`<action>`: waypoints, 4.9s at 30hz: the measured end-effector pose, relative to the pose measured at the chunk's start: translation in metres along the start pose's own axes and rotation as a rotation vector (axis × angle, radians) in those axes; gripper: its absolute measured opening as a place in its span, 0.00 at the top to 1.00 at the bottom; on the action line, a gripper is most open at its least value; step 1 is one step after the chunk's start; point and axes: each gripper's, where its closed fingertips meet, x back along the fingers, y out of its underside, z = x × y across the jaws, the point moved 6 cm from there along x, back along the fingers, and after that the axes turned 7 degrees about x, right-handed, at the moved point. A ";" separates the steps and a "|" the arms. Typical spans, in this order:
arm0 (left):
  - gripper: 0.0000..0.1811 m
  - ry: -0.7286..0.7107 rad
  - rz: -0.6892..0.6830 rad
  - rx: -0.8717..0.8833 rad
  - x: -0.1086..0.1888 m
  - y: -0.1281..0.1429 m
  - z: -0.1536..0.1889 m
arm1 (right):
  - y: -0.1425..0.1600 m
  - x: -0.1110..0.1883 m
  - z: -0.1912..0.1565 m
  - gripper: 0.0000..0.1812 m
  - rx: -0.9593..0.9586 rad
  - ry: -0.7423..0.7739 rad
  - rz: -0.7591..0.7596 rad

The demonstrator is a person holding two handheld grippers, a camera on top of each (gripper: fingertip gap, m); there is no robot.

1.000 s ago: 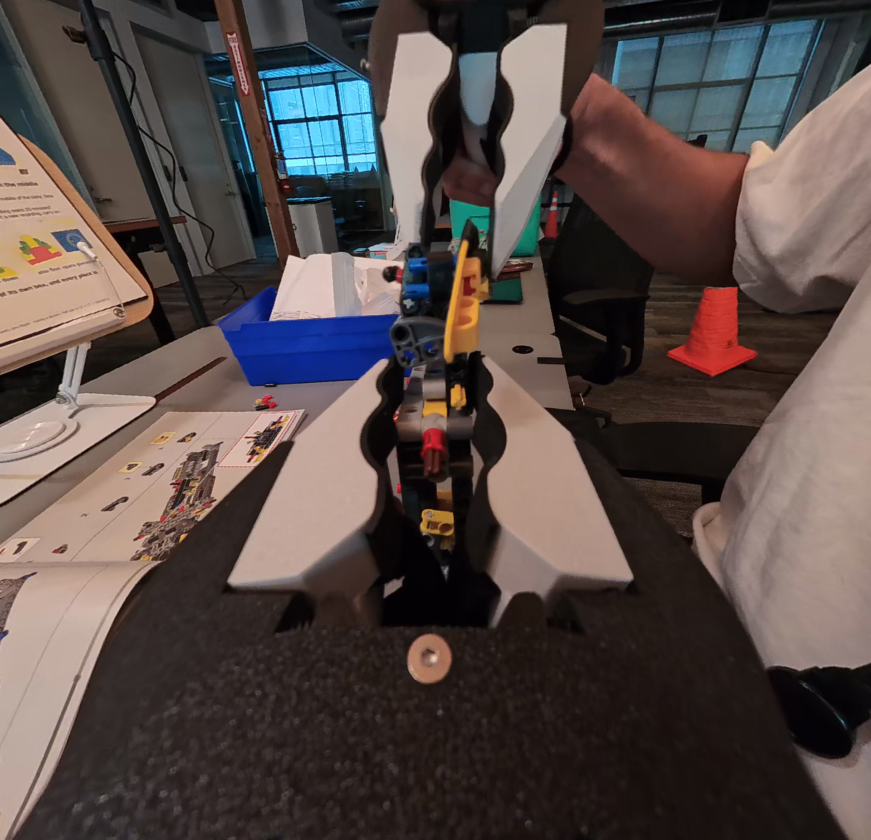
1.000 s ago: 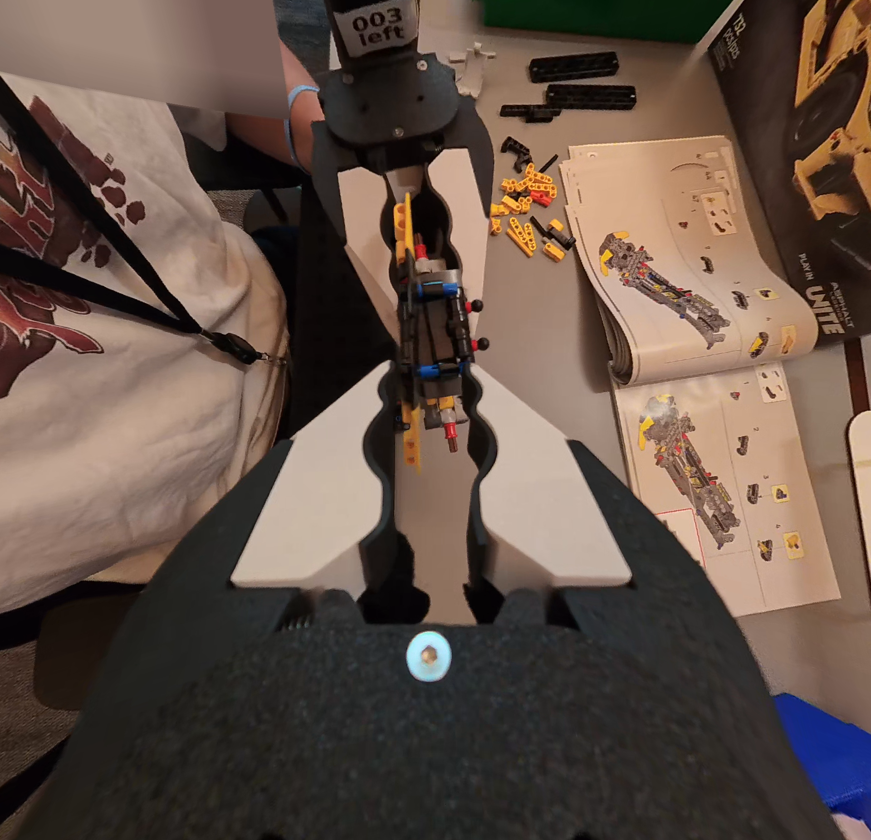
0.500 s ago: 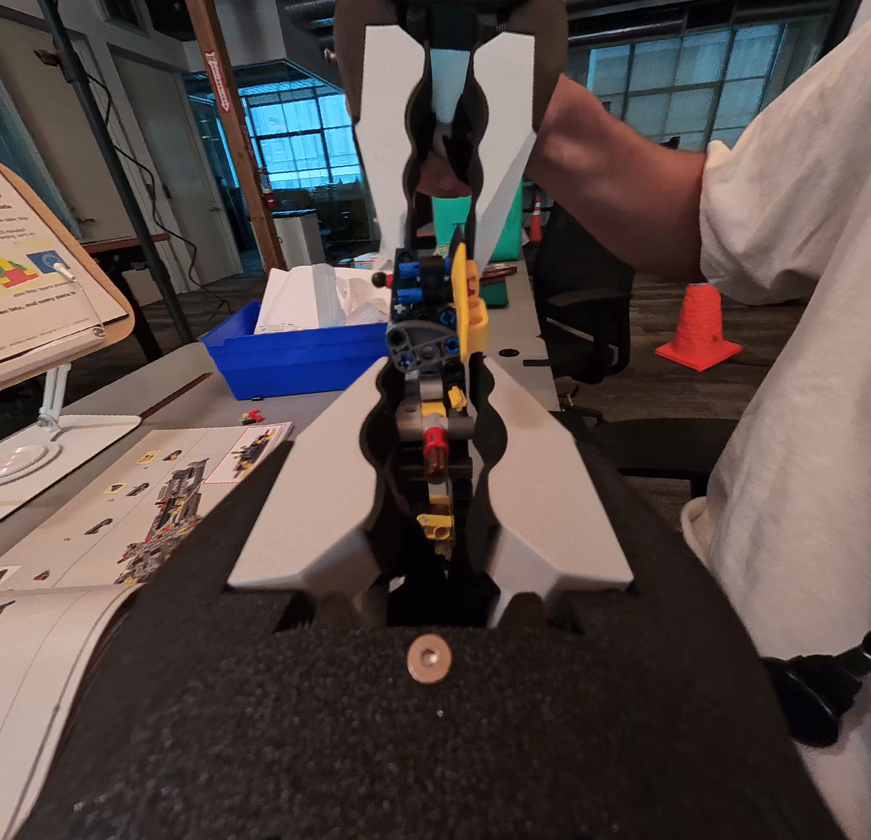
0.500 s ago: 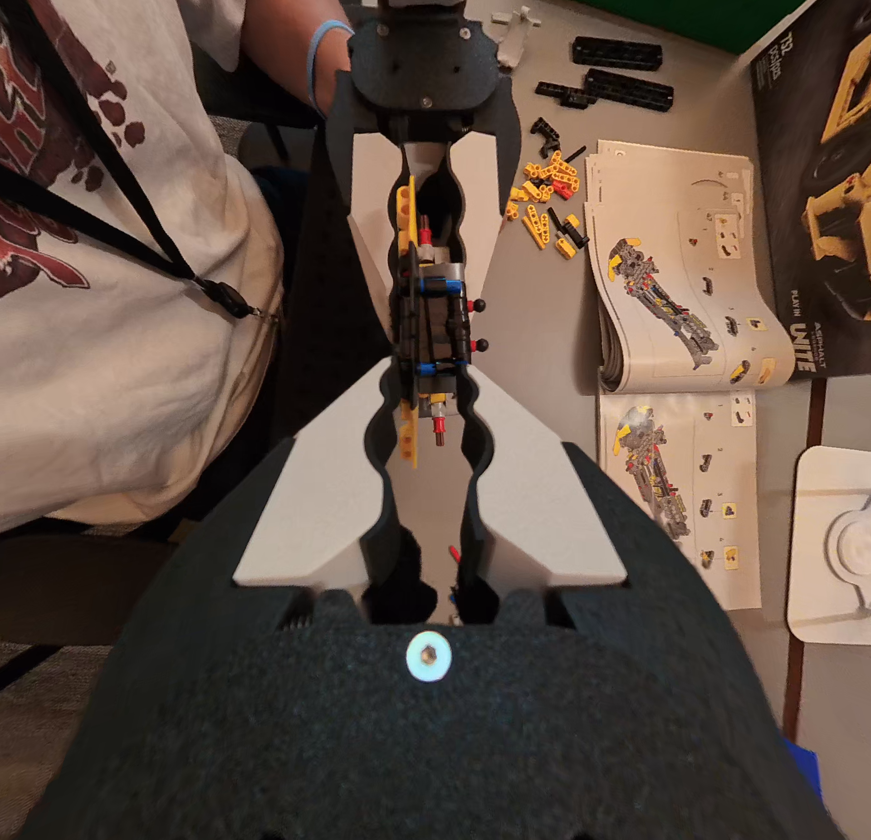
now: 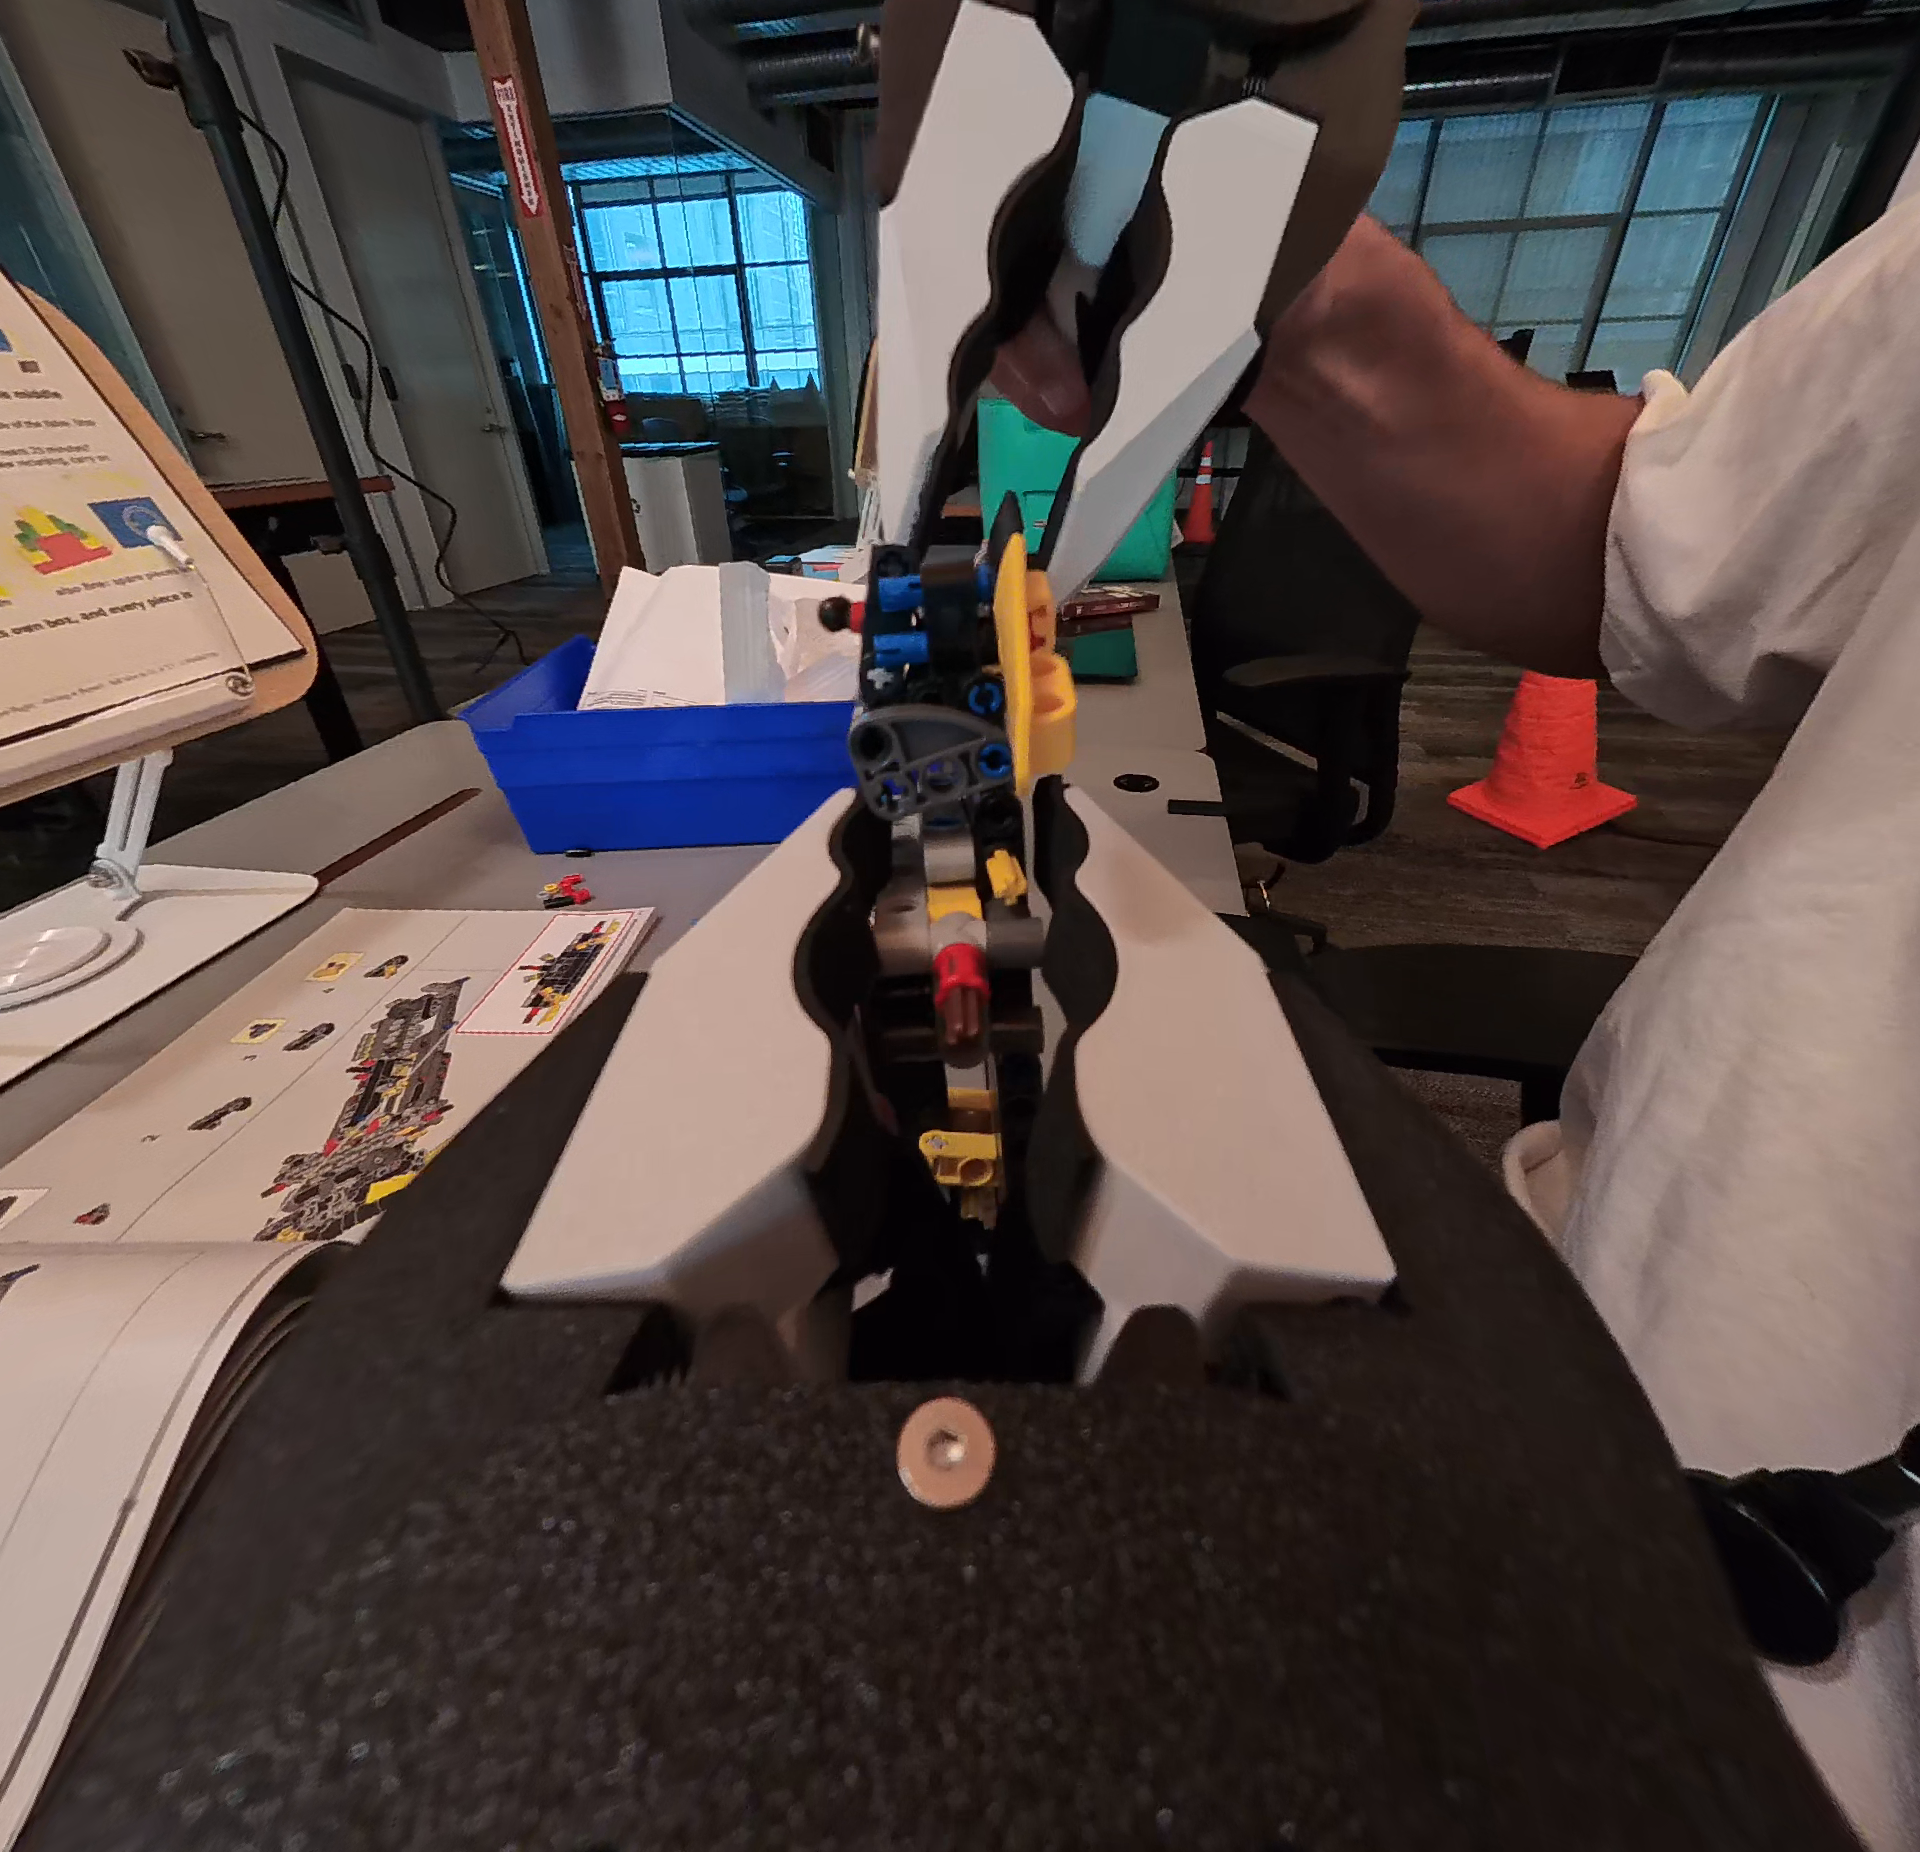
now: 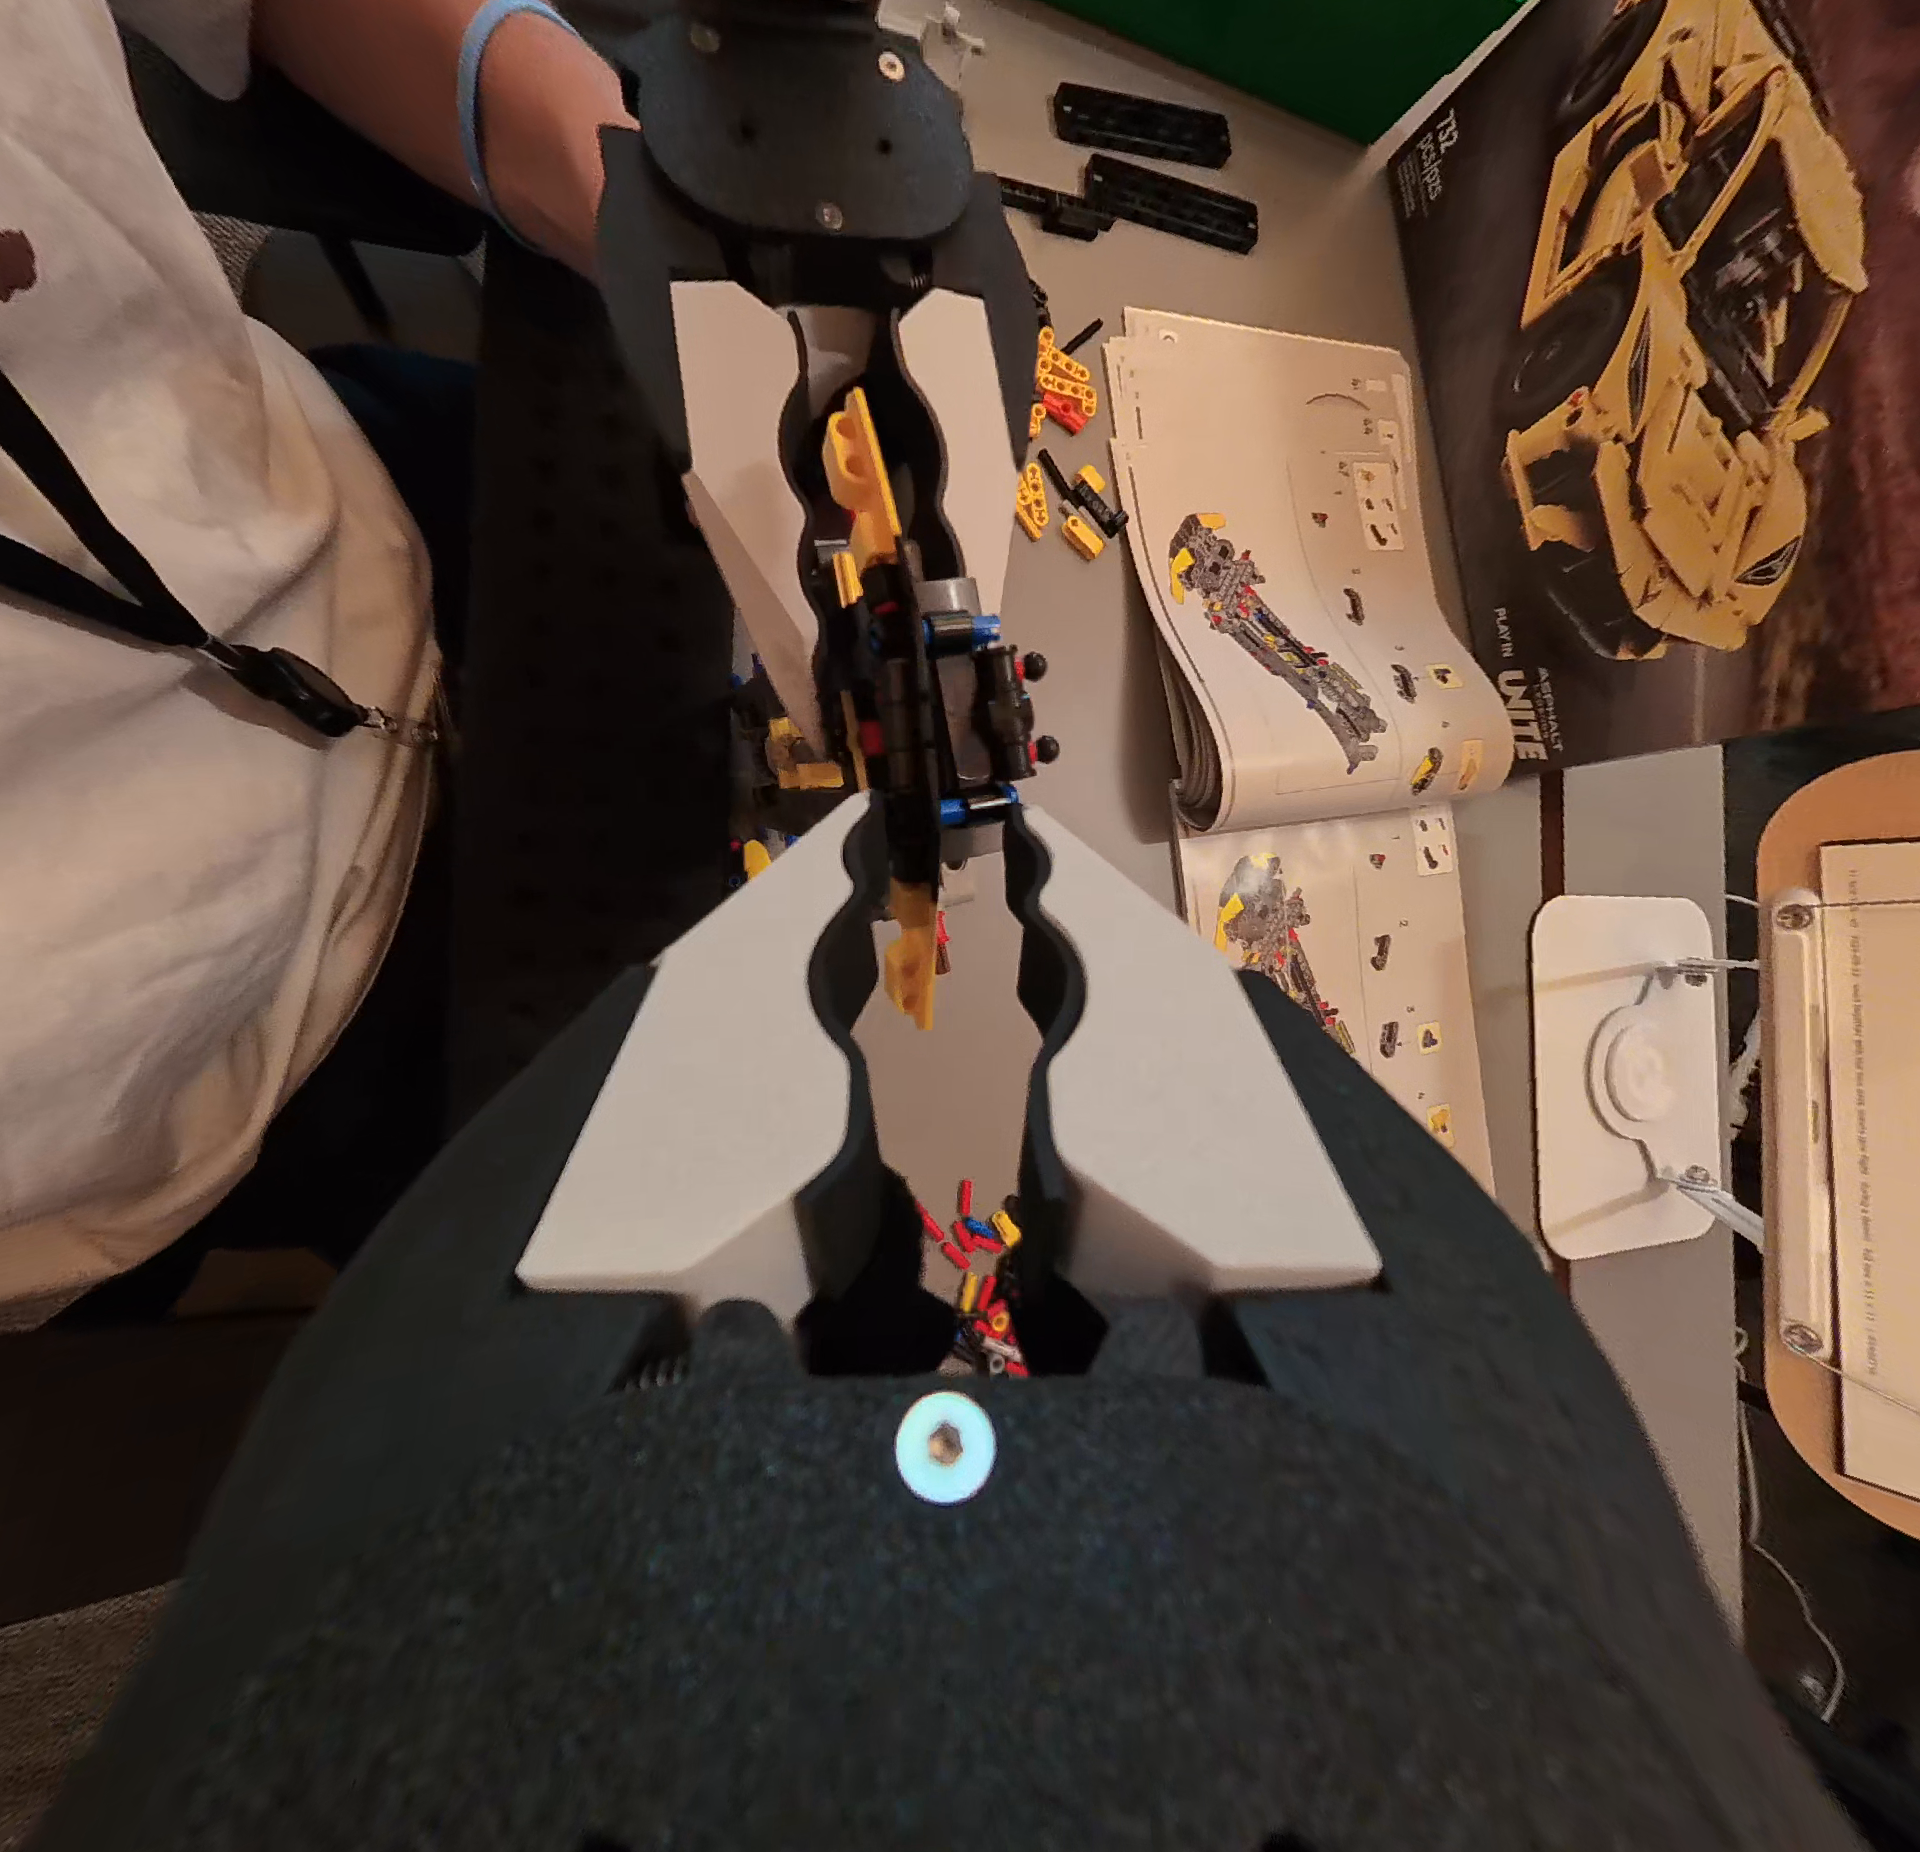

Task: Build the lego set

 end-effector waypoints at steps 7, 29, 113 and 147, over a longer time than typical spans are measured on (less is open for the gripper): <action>0.85 0.005 0.005 0.001 0.000 0.000 0.001 | 0.001 -0.001 0.001 0.91 -0.008 0.008 -0.002; 0.85 0.031 0.034 -0.004 0.006 0.001 -0.001 | 0.017 -0.010 -0.006 0.90 -0.399 -0.037 0.492; 0.86 0.123 0.028 0.007 0.020 -0.024 0.022 | 0.030 -0.039 -0.042 0.71 -0.430 0.043 0.826; 0.86 0.132 -0.018 0.032 0.021 -0.024 0.037 | 0.004 -0.029 -0.052 0.84 -0.429 -0.017 0.818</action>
